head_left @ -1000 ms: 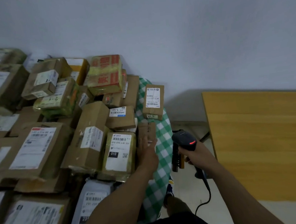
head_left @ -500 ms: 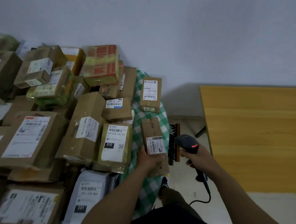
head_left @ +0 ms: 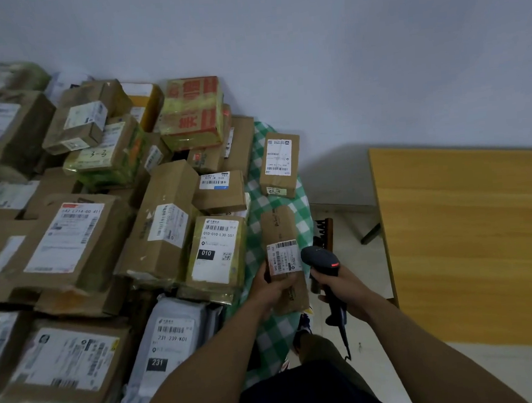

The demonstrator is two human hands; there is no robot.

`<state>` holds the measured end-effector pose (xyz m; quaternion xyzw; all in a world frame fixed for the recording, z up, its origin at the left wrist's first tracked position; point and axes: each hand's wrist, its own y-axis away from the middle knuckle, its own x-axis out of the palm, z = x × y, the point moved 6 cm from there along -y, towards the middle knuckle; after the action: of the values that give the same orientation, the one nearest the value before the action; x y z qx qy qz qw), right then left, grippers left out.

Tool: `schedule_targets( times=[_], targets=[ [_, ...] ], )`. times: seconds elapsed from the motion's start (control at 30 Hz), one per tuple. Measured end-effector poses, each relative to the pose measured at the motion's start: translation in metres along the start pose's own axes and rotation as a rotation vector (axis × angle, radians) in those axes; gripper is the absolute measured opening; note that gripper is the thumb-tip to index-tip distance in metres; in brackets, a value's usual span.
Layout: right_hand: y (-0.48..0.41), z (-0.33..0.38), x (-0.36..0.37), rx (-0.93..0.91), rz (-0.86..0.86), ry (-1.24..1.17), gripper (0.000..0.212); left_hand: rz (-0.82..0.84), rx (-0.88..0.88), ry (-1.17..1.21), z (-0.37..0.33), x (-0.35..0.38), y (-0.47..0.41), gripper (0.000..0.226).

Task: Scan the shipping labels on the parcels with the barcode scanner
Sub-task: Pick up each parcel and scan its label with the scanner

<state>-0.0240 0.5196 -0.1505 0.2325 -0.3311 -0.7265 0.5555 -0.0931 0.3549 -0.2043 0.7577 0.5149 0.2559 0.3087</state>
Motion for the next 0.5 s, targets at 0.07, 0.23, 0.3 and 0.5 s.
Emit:
schedule_targets(
  times=[0.07,0.23,0.3,0.5],
  targets=[
    [0.004,0.002,0.008,-0.006,0.045,-0.044,0.027,0.036,0.014,0.03,0.0,0.002,0.003,0.07],
    [0.014,0.013,0.001,-0.078,0.028,-0.053,0.026,0.16,0.072,0.016,-0.014,0.012,0.011,0.08],
    [0.019,0.019,-0.012,-0.116,0.009,-0.029,0.028,0.185,0.087,-0.024,-0.021,0.014,0.014,0.082],
    [0.044,0.059,-0.06,-0.313,-0.21,0.231,0.029,0.155,0.243,-0.253,-0.085,0.035,0.036,0.077]
  ],
)
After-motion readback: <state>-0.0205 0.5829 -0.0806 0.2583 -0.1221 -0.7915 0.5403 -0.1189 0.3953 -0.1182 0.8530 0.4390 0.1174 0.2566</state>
